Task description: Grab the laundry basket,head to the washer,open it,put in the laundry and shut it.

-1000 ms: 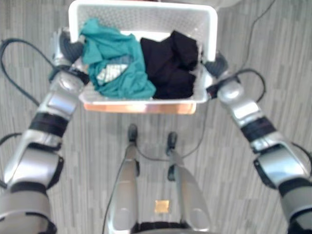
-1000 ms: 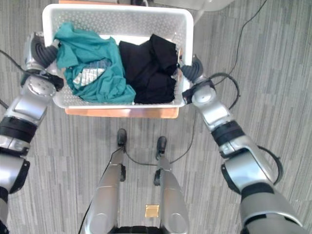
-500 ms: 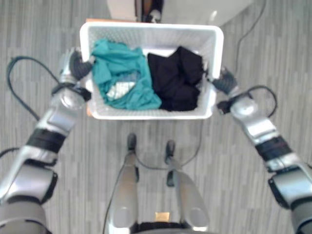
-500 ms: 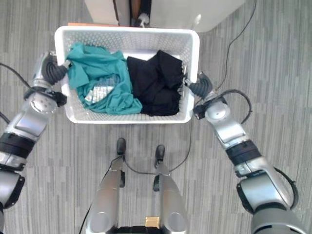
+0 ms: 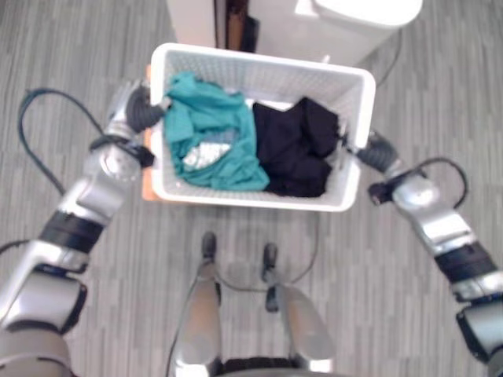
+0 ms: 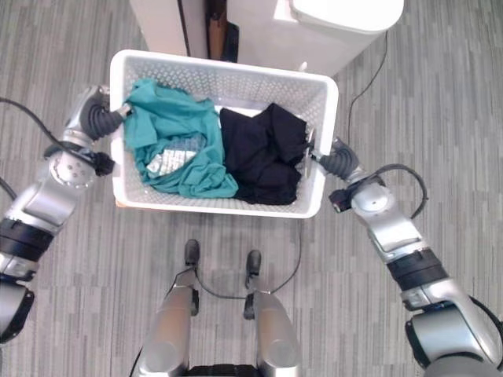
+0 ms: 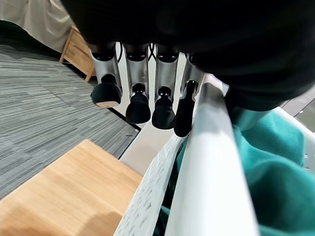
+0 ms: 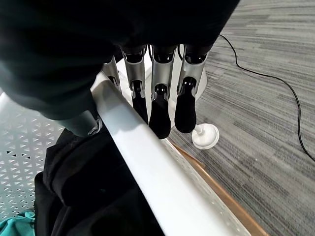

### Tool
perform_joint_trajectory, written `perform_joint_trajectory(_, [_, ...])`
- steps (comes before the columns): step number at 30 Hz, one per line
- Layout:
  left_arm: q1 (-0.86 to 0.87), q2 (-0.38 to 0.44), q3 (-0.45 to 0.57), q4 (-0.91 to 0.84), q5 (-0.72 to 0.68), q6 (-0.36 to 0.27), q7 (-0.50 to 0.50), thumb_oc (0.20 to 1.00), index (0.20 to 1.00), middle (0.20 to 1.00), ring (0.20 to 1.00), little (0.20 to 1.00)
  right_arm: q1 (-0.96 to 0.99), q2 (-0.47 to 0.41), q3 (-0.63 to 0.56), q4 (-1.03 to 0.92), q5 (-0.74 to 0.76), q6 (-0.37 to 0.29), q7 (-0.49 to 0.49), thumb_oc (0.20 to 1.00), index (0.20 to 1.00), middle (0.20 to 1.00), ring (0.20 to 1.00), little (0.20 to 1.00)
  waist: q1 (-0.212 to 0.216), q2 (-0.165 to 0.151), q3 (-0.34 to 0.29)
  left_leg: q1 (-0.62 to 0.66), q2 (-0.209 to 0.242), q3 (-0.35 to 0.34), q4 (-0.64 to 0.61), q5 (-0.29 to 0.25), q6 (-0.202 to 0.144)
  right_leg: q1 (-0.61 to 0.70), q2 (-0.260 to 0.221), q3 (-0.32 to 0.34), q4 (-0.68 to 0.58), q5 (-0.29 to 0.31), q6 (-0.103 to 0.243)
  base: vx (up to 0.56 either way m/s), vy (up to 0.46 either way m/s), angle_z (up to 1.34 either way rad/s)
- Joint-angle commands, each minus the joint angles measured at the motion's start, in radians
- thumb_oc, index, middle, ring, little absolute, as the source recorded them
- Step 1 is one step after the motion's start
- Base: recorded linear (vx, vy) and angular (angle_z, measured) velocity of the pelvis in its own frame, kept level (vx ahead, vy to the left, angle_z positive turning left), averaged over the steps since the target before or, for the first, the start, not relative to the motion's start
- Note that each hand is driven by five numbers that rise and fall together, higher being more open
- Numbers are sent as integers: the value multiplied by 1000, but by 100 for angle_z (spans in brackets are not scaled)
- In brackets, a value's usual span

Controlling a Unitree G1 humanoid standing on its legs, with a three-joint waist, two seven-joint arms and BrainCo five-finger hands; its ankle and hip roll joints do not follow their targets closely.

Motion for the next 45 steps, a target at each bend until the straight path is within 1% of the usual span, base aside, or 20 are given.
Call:
perform_joint_trajectory(1, [-40, -77, -46, -12, 24, -64, -25, 200, 200, 200, 200, 200, 40, -53, -60, -132, 88, -112, 13, 200, 200, 200, 200, 200, -2, -1, -178, 49, 110, 28, 84, -157, -23, 26, -27, -64, 123, -177, 21, -19, -206, 13])
perform_joint_trajectory(8, [-103, -207, -129, 48, 23, -57, -38, 200, 200, 200, 200, 200, 141, -78, -125, -139, 129, -129, -12, 200, 200, 200, 200, 200, -31, 3, -215, 65, 152, 22, 55, -84, -44, 75, 25, -93, 80, -200, -10, -37, -159, 13])
perform_joint_trajectory(10, [-121, -225, -149, 63, 20, -59, -38, 200, 200, 200, 200, 200, 167, -86, -144, -143, 138, -130, -14, 200, 200, 200, 200, 200, -34, 2, -219, 62, 153, 19, 63, -80, -43, 86, 31, -94, 67, -199, -14, -49, -80, 4])
perform_joint_trajectory(13, [-171, -300, -190, 92, 20, -60, -48, 200, 200, 200, 200, 200, 254, -113, -205, -167, 171, -136, -20, 200, 200, 200, 200, 200, -57, -10, -221, 60, 141, 37, 163, -123, -26, 107, 24, -93, 57, -187, -22, -94, -17, 0])
perform_joint_trajectory(14, [-186, -315, -197, 87, 13, -65, -55, 200, 200, 200, 200, 200, 277, -124, -220, -172, 183, -138, -12, 200, 200, 200, 200, 200, -54, -17, -230, 79, 104, 5, 239, -193, -16, 110, 17, -72, 56, -177, -17, -74, 69, -7])
perform_joint_trajectory(15, [-187, -316, -198, 87, 13, -65, -55, 200, 200, 200, 200, 200, 279, -124, -223, -173, 183, -138, -12, 200, 200, 200, 200, 200, -54, -17, -230, 75, 102, 4, 242, -191, -14, 108, 15, -72, 54, -174, -17, -43, 139, -20])
perform_joint_trajectory(16, [-190, -328, -203, 73, -3, -69, -68, 200, 200, 200, 200, 200, 308, -131, -239, -179, 188, -133, 2, 200, 200, 200, 200, 200, -56, -16, -242, 104, 65, -49, 306, -247, -4, 116, 14, -48, 50, -161, -8, -20, 91, -18])
perform_joint_trajectory(18, [-186, -332, -209, 66, -10, -71, -77, 200, 200, 200, 200, 200, 322, -132, -247, -179, 191, -126, 9, 200, 200, 200, 200, 200, -56, -14, -251, 110, 44, -79, 335, -262, 1, 117, 14, -30, 45, -147, -2, -8, 140, -16])
perform_joint_trajectory(21, [-180, -334, -213, 56, -30, -73, -98, 200, 200, 200, 200, 200, 341, -129, -245, -165, 204, -102, 38, 200, 200, 200, 200, 200, -55, 3, -270, 158, -18, -168, 374, -327, 11, 119, 14, 38, 39, -111, 21, -2, 248, -67])
perform_joint_trajectory(22, [-185, -345, -212, 61, -38, -74, -104, 200, 200, 200, 200, 200, 347, -128, -244, -161, 206, -95, 45, 200, 200, 200, 200, 200, -58, 16, -272, 196, -23, -179, 358, -370, 12, 121, 17, 62, 42, -107, 29, -49, 374, -87])
perform_joint_trajectory(23, [-188, -351, -212, 58, -38, -74, -112, 200, 200, 200, 200, 200, 376, -135, -271, -170, 194, -81, 55, 200, 200, 200, 200, 200, -80, 28, -277, 228, -31, -149, 324, -400, 23, 110, 2, 86, 50, -93, 40, -73, 419, -94])
perform_joint_trajectory(25, [-206, -388, -228, 86, -39, -75, -112, 200, 200, 200, 200, 200, 390, -126, -283, -175, 182, -76, 63, 200, 200, 200, 200, 200, -94, 46, -276, 271, -58, -102, 269, -436, 48, 82, -23, 125, 65, -62, 67, -148, 438, -64])
perform_joint_trajectory(26, [-209, -390, -229, 90, -39, -77, -111, 200, 200, 200, 200, 200, 391, -126, -286, -176, 182, -76, 63, 200, 200, 200, 200, 200, -87, 45, -275, 274, -59, -96, 264, -435, 49, 81, -23, 132, 66, -61, 69, -176, 362, -47])
perform_joint_trajectory(31, [-240, -419, -267, 130, -25, -82, -125, 200, 200, 200, 200, 200, 398, -91, -294, -184, 163, -70, 65, 200, 200, 200, 200, 200, -102, 52, -267, 258, -149, -42, 216, -441, 106, 8, -97, 198, 32, 17, 118, -186, 300, -58])
perform_joint_trajectory(33, [-243, -420, -269, 135, -24, -83, -125, 200, 200, 200, 200, 200, 398, -81, -293, -184, 159, -68, 62, 200, 200, 200, 200, 200, -101, 51, -265, 256, -158, -29, 213, -441, 115, 0, -104, 206, 33, 20, 122, -106, 194, -46])
perform_joint_trajectory(36, [-243, -425, -271, 150, -8, -74, -121, 200, 200, 200, 200, 200, 404, -41, -292, -179, 163, -65, 57, 200, 200, 200, 200, 200, -99, 49, -256, 264, -163, 12, 199, -435, 135, -17, -113, 191, 57, 14, 131, -103, 140, -41])
perform_joint_trajectory(37, [-240, -425, -275, 151, -6, -67, -129, 200, 200, 200, 200, 200, 410, -26, -290, -183, 170, -63, 61, 200, 200, 200, 200, 200, -96, 52, -255, 270, -152, 43, 186, -429, 140, -7, -119, 132, 88, -10, 127, -32, 35, -51])
perform_joint_trajectory(38, [-240, -425, -276, 151, -6, -66, -130, 200, 200, 200, 200, 200, 411, -26, -291, -184, 170, -62, 61, 200, 200, 200, 200, 200, -96, 52, -253, 273, -152, 43, 184, -429, 140, -6, -119, 131, 90, -13, 127, -61, 60, -59])
perform_joint_trajectory(40, [-245, -434, -290, 158, -13, -58, -146, 200, 200, 200, 200, 200, 432, -15, -302, -193, 177, -60, 63, 200, 200, 200, 200, 200, -96, 60, -255, 282, -139, 63, 167, -414, 139, 14, -121, 61, 147, -52, 114, -44, 39, -56])
perform_joint_trajectory(45, [-262, -495, -325, 210, 1, -52, -161, 200, 200, 200, 200, 200, 482, -15, -321, -219, 205, -63, 73, 200, 200, 200, 200, 200, -91, 62, -287, 283, -123, 98, 141, -394, 131, 59, -119, -32, 193, -103, 94, -12, -4, -19])
